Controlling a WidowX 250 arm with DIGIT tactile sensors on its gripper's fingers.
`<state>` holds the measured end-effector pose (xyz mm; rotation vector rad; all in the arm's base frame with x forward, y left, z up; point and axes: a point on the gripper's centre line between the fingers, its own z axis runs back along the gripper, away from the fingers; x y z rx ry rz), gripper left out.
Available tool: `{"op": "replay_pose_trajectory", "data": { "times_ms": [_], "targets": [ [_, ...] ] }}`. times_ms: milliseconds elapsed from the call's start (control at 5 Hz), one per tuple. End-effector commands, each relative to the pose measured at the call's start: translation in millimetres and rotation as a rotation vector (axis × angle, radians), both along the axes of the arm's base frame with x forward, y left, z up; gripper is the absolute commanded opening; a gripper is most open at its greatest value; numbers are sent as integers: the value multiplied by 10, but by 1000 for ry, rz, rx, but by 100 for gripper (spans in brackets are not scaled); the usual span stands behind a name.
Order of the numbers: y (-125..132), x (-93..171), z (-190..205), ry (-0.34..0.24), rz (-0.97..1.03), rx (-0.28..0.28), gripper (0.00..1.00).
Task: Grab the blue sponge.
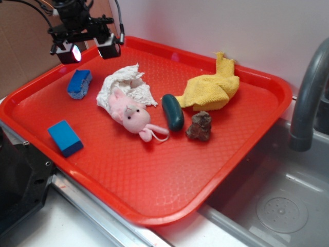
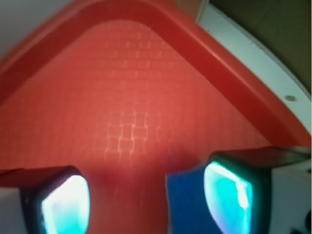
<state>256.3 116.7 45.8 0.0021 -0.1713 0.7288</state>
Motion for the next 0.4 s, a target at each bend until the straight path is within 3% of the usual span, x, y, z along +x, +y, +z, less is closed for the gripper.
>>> {"op": "replay_pose_trajectory", "data": {
  "times_ms": [0, 200],
  "targets": [
    [-7, -17, 254, 76, -72, -24, 100],
    [-70, -3, 423, 73, -45, 1, 100]
  ]
}}
